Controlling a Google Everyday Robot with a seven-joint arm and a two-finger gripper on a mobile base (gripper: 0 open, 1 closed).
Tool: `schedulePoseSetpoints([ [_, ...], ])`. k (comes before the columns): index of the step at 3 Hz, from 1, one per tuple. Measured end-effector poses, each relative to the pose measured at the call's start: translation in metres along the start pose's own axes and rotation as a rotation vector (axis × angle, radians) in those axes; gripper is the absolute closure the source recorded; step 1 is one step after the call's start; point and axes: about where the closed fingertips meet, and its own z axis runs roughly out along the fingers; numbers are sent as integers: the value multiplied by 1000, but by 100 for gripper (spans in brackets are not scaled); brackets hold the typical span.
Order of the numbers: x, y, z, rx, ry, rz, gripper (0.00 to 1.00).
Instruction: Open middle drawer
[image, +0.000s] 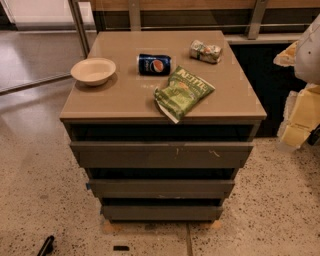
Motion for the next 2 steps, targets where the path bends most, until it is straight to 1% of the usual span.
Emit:
schedulePoseSetpoints([
  [1,0,0,0,0,0,0,0],
  [2,2,2,3,7,-20,16,0],
])
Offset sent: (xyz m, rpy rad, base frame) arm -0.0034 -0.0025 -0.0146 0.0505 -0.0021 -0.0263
